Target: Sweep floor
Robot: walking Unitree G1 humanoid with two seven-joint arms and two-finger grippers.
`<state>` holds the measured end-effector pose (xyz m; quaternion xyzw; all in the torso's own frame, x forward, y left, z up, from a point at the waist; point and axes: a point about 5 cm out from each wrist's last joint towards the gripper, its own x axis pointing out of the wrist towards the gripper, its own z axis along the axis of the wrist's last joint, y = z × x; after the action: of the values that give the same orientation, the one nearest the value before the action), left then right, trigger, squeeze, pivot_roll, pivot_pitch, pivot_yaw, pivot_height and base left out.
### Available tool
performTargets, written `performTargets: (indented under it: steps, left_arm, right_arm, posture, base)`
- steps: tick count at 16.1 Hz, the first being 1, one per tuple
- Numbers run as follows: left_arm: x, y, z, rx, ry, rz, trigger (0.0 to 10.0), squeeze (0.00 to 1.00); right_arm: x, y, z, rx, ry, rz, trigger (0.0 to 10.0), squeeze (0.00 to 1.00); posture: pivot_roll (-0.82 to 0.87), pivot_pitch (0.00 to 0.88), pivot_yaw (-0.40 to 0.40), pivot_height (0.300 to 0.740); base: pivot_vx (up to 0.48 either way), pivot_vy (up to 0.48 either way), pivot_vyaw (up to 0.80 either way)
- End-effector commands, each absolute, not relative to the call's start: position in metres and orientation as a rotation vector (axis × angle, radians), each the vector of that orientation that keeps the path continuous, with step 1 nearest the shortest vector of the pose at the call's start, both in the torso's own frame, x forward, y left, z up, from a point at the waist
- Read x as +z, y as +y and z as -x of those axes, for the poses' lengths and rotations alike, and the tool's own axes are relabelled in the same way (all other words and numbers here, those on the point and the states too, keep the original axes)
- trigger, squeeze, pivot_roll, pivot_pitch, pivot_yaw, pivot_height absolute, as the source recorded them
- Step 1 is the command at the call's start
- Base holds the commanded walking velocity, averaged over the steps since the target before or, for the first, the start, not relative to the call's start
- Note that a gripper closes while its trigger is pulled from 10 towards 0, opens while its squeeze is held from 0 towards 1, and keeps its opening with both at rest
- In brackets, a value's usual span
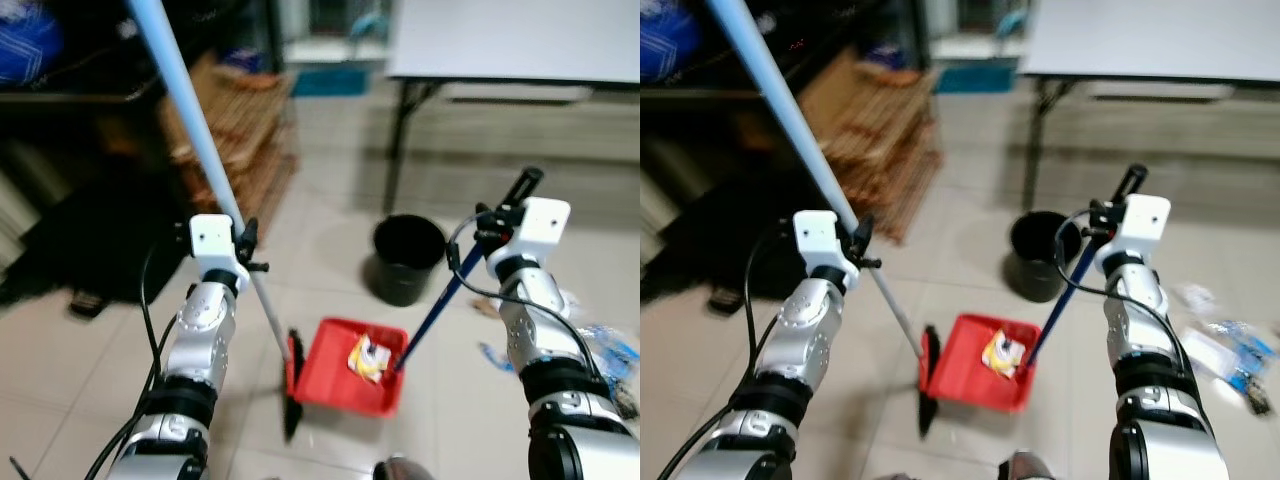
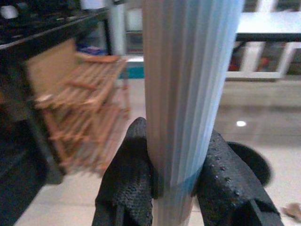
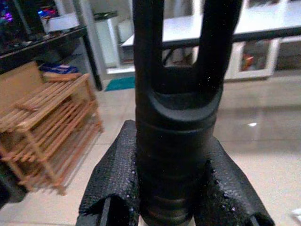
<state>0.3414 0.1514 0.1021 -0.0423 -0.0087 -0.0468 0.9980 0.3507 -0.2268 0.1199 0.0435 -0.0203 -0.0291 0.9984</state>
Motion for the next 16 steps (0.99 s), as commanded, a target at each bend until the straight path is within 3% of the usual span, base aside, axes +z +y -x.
performTargets:
  steps: [1, 5, 16]
  left_arm:
    - [0.1162, 0.1564, -0.3456, -0.084, -0.072, 0.099, 10.0, 0.0]
    - [0.1158, 0.1582, -0.3446, -0.081, -0.071, 0.095, 10.0, 0.0]
    - [0.1176, 0.1628, -0.3464, -0.08, -0.064, 0.096, 10.0, 0.0]
  right_arm:
    - [0.134, -0.2212, -0.3558, -0.046, -0.103, -0.089, 10.0, 0.0]
    - [0.1324, -0.2186, -0.3554, -0.046, -0.104, -0.098, 10.0, 0.0]
    - [0.1308, -0.2163, -0.3552, -0.054, -0.108, -0.103, 10.0, 0.0]
  posture:
    - [-0.22, 0.047, 0.108, 0.74]
    - [-0.22, 0.049, 0.114, 0.74]
    - [-0.21, 0.045, 0.125, 0.74]
  base:
    - [0.0, 0.0, -0.8]
    - [0.0, 0.0, -0.73]
    - [0.025, 0.0, 0.0]
